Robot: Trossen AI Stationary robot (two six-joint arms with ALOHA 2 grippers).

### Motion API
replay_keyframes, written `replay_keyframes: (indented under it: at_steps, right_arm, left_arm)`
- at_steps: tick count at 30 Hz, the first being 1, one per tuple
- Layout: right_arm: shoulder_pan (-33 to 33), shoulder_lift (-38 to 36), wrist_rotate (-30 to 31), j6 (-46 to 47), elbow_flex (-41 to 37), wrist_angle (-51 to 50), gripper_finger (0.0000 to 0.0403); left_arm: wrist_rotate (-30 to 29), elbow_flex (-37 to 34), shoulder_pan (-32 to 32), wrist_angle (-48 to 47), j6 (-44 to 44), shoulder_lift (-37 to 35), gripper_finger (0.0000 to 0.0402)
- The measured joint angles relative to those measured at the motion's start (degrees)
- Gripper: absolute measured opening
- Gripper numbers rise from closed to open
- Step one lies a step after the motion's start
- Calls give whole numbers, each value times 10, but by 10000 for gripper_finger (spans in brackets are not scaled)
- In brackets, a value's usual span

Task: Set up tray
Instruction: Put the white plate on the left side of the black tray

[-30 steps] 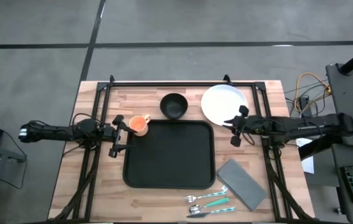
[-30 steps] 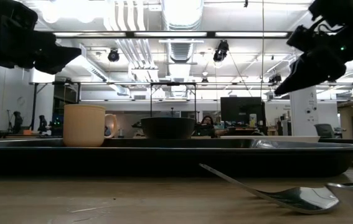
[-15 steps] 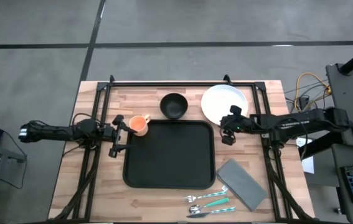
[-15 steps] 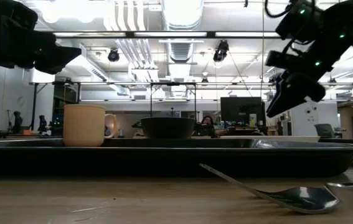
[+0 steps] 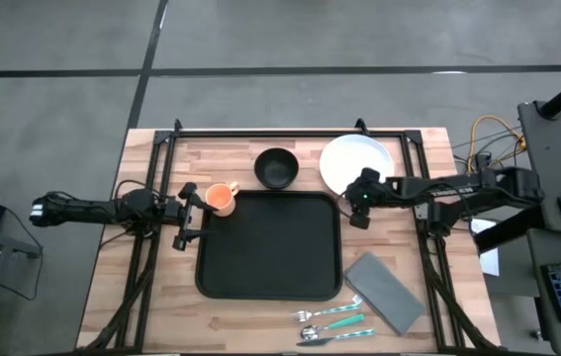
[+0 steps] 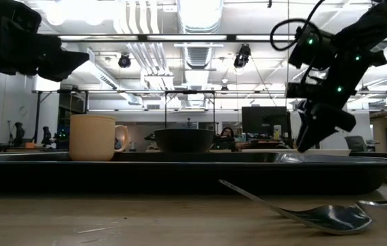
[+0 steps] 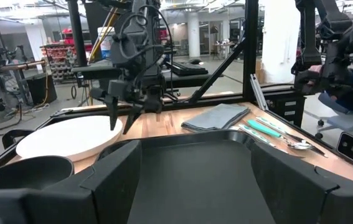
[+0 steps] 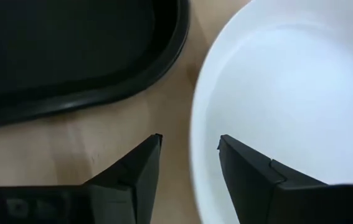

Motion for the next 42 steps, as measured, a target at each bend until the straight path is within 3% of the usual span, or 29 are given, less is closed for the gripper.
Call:
replay_keyframes:
  at_steps: [6,21,30,42]
  right_arm:
    - [-3,33,32,11,1,7,136]
    - [-22,75,30,6,0,21,94]
    - [-24,79,30,-10,1,29,15]
    - [-24,76,58,1,1,64,9]
  left_arm:
    - [0,0,0,0,0,0,280]
    - [0,0,0,-2,0,0,280]
    - [0,0,0,-3,0,0,280]
    - [0,0,0,-2,0,0,280]
